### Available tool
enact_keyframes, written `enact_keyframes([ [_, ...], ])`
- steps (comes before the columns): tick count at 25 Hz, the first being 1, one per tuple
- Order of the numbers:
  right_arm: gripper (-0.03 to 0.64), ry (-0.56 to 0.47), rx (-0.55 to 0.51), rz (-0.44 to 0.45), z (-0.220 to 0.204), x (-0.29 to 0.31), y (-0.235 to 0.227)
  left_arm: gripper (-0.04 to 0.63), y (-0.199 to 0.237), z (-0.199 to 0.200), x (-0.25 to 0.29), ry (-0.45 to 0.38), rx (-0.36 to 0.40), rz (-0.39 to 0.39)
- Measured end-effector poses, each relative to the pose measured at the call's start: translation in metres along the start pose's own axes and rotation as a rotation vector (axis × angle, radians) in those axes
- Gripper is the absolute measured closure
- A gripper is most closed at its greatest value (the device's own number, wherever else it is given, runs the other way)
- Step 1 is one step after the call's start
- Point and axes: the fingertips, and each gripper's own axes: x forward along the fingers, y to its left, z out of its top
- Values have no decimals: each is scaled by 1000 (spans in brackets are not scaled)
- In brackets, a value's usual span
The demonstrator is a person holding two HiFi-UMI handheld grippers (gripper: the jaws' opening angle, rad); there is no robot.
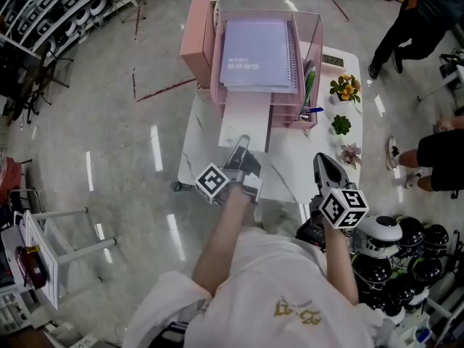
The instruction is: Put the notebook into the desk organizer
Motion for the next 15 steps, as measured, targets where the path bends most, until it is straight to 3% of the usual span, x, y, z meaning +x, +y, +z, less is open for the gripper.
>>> enact_keyframes([
  [15, 606, 26, 1, 6, 8, 24, -13, 568, 3, 4, 32, -47, -54, -6],
])
